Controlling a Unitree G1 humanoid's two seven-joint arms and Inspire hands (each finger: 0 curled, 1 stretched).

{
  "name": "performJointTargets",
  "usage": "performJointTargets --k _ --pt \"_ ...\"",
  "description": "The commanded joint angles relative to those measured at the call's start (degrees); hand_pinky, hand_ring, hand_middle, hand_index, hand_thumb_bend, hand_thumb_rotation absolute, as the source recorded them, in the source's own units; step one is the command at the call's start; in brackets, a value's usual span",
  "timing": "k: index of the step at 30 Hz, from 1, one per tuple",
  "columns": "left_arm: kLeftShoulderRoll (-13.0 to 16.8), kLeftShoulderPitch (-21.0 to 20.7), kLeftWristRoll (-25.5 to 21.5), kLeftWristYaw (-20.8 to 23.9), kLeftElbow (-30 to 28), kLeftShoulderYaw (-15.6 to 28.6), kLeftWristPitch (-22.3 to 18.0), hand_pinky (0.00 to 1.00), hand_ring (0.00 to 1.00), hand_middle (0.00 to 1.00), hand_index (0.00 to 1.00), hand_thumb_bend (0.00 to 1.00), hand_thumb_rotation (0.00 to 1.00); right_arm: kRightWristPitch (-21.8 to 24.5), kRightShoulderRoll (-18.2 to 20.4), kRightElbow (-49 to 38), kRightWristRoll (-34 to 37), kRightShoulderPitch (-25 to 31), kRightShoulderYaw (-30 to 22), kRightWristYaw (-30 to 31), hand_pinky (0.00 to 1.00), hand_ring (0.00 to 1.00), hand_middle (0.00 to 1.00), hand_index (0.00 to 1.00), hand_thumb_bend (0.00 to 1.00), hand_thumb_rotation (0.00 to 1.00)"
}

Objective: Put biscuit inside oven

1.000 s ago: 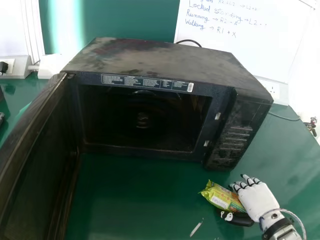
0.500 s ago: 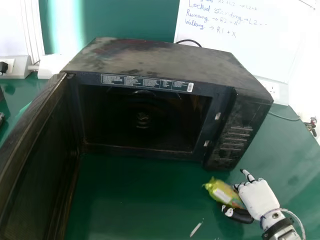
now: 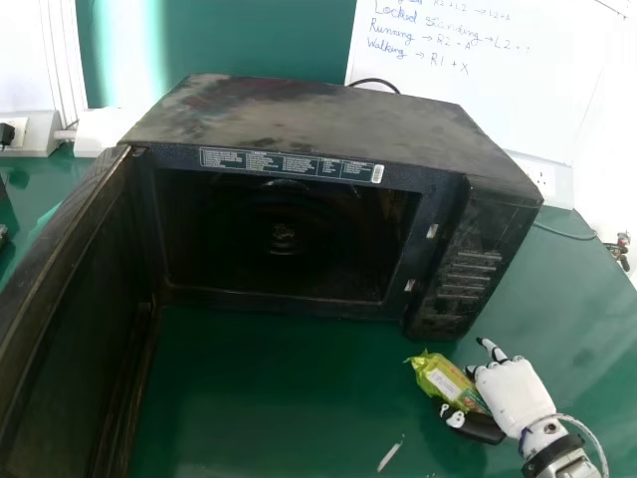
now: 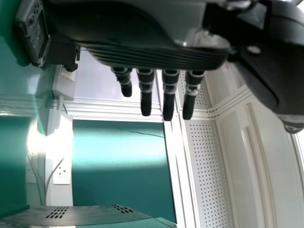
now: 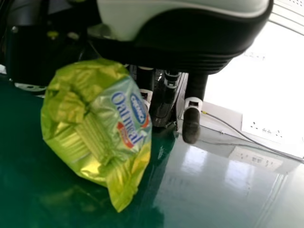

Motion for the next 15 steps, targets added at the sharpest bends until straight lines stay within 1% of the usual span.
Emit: performJointTargets --k 1,5,6,7,11,12,13,15 --pt "0.06 0.43 -0.37 -0.04 -0.19 0.41 -0.39 0.98 0.91 0.91 0.90 1.00 1.00 -1.38 0.26 0.76 0.70 0.00 1.05 -0.46 0.15 0.24 0.38 0.50 0.52 0.00" --pt "-0.08 0.47 -0.61 0.12 -0.47 0.33 -0.16 0.97 0.91 0.91 0.90 1.00 1.00 -1.74 0.53 0.93 1.15 -0.46 1.10 -0.62 0.12 0.19 0.38 0.49 0.52 0.00" --pt "-0.11 0.45 -0.64 0.21 -0.52 0.32 -0.08 0.97 0.91 0.91 0.90 1.00 1.00 -1.68 0.63 0.91 1.42 -0.52 1.09 -0.37 0.10 0.18 0.43 0.48 0.53 0.00" --pt "-0.13 0.48 -0.72 0.20 -0.57 0.31 -0.06 0.97 0.91 0.91 0.90 1.00 1.00 -1.80 0.65 1.00 1.80 -0.55 1.05 -0.17 0.09 0.17 0.45 0.48 0.53 0.00" --pt "-0.22 0.49 -0.44 0.43 -0.70 0.28 -0.03 0.98 0.91 0.91 0.90 1.00 1.00 -1.73 0.60 0.76 2.58 -0.51 0.93 0.47 0.07 0.14 0.47 0.48 0.53 0.00" --pt "-0.28 0.47 -0.25 0.59 -0.71 0.29 -0.01 0.97 0.91 0.91 0.89 1.00 1.00 -1.65 0.64 0.69 2.78 -0.50 0.90 0.65 0.07 0.14 0.47 0.48 0.53 0.00" --pt "-0.32 0.45 -0.18 0.65 -0.72 0.28 0.00 0.97 0.91 0.91 0.89 1.00 1.00 -1.53 0.66 0.61 3.08 -0.49 0.84 1.01 0.07 0.14 0.42 0.48 0.53 0.00" --pt "-0.14 0.46 -0.38 0.27 -0.52 0.31 -0.16 0.97 0.91 0.91 0.90 1.00 1.00 -0.89 1.11 0.08 4.56 -0.39 0.44 2.49 0.07 0.14 0.39 0.48 0.52 0.00"
